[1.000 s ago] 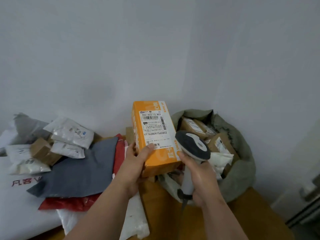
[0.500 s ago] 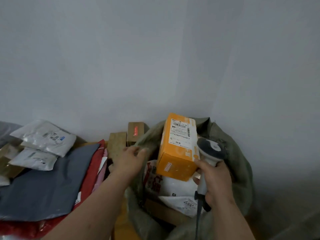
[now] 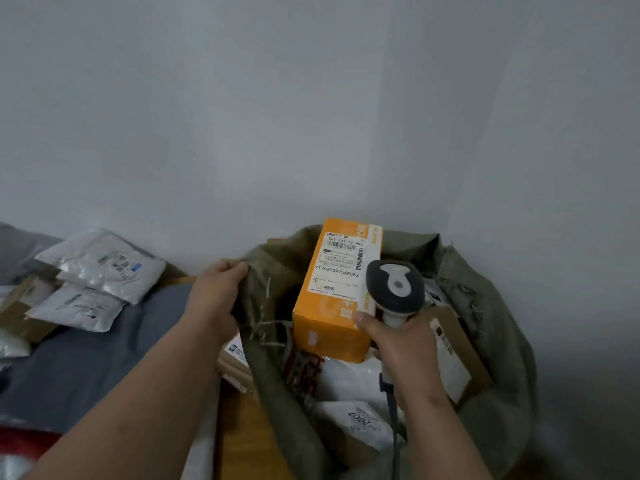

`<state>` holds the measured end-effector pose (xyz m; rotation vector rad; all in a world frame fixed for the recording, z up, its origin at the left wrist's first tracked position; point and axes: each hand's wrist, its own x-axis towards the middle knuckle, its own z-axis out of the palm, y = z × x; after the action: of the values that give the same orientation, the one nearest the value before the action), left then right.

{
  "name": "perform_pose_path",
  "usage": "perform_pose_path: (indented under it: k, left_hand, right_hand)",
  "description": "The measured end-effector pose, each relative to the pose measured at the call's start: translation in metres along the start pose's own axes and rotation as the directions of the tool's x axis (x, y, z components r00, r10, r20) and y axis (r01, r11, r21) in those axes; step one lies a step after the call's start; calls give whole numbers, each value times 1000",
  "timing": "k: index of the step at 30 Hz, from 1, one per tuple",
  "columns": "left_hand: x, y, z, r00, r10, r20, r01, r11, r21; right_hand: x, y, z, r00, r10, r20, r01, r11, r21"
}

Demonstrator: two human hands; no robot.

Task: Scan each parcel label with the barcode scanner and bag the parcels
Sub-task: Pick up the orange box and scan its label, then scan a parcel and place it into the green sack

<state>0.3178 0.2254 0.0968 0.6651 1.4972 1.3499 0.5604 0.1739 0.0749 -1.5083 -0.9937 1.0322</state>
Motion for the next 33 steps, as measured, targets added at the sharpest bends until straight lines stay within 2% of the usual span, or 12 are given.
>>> perform_pose_path:
  k: [2,5,7,9,11,15,18,21,24,28,31,33]
  left_hand:
    - [-6,27,3,995,96,-4,-96,990,-98]
    - [-18,54,9,973,230,30,-223,962,-157]
    - [-22,59,11,961,270,54,-258,952,-165]
    - [-21,54,6,969,247,8,-243,960,-136]
    - [-16,42,-9,981,169,-96,-180,977,-116]
    - [-9,13,-41,971,43,-233,-69,992,-106]
    - [-10,-2,-47,968,56,-244,-78,994,-83]
    - [-17,-6,-46,980,68,-185,-88,991,-103]
    - [-22,-3,-50,982,114,-153,-124,990,-60]
    - [-25,-9,-72,966,176,-190,-180,984,-4]
    - [-25,-20,-93,947,208,-244,-195,978,77]
    - [-26,-28,-109,942,201,-268,-178,978,109]
  right_hand:
    - [2,1,9,999,-20,43,22,999,-36]
    - [3,3,26,993,-38,114,53,990,-134]
    - [4,3,39,989,-39,141,67,978,-196]
    - [5,3,49,989,-1,145,37,967,-250]
    - [5,6,54,991,9,131,23,970,-242]
    - [0,10,65,991,-104,81,109,992,-60]
    - [-1,9,79,961,-49,271,92,985,-148]
    - [-8,14,93,911,126,393,-33,972,-235]
    - [-17,21,99,936,173,308,-135,981,-139]
    - [-20,8,98,984,93,149,-86,995,-55]
    - [-27,-15,99,985,7,171,-15,999,42]
    - [-37,-32,105,972,-45,232,33,998,55]
